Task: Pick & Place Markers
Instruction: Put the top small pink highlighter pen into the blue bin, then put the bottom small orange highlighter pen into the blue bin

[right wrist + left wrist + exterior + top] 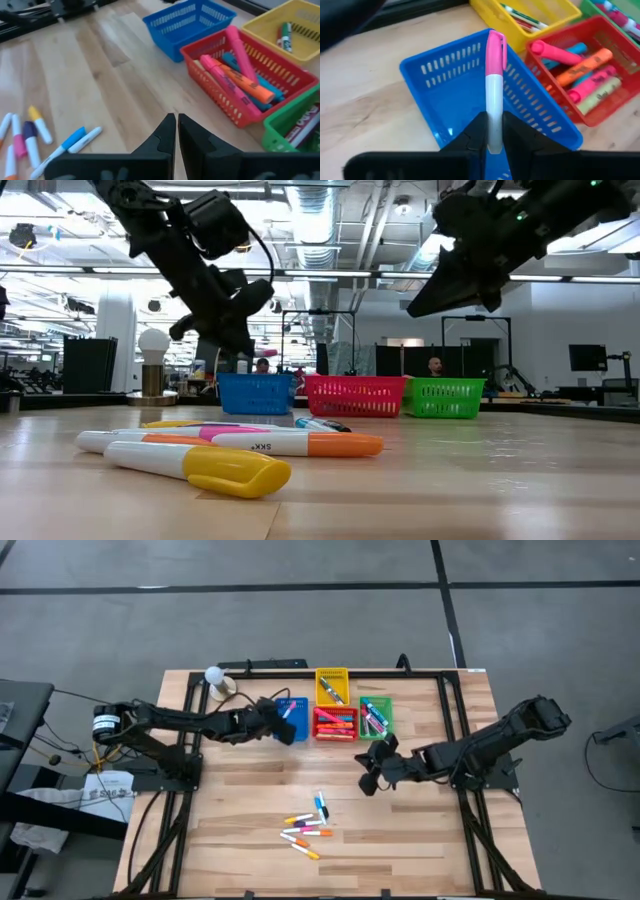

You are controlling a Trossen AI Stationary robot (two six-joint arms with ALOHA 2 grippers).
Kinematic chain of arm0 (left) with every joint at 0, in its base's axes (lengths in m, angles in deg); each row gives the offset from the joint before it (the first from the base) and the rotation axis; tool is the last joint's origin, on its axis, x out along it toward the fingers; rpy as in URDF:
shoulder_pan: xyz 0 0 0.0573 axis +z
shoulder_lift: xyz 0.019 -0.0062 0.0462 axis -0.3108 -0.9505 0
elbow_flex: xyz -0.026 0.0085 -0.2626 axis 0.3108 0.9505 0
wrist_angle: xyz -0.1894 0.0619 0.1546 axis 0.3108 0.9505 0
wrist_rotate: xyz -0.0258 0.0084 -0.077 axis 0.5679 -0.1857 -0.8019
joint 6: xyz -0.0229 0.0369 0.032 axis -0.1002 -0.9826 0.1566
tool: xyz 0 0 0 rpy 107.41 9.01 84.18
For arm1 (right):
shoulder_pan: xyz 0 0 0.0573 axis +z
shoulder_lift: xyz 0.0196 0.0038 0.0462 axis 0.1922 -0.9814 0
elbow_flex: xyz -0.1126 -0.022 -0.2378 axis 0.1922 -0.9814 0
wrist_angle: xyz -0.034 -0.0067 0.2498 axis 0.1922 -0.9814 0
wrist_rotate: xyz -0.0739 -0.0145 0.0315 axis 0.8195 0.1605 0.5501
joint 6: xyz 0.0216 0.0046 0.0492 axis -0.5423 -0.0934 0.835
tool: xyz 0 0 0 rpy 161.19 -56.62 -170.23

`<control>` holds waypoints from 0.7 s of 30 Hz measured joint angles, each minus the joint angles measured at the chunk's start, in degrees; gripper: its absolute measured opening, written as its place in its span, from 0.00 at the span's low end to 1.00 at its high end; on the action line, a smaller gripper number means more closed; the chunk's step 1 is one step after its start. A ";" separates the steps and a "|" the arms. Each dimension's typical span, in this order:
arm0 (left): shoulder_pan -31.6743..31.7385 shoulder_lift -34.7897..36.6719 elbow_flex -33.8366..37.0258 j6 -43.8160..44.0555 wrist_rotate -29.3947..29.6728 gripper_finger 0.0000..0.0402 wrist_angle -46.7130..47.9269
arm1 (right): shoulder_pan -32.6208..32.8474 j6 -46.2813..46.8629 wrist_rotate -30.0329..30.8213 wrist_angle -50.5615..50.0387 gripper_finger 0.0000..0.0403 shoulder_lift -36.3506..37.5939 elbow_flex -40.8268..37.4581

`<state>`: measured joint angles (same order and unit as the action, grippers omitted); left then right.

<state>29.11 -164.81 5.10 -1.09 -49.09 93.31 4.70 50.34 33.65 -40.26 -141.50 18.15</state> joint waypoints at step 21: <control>-0.90 0.00 0.00 -1.03 -6.06 0.38 -0.09 | -4.21 3.06 -0.63 0.20 0.03 0.00 0.00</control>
<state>28.22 -164.81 5.10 -2.12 -55.14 93.22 0.48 53.40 33.02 -40.06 -141.50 18.15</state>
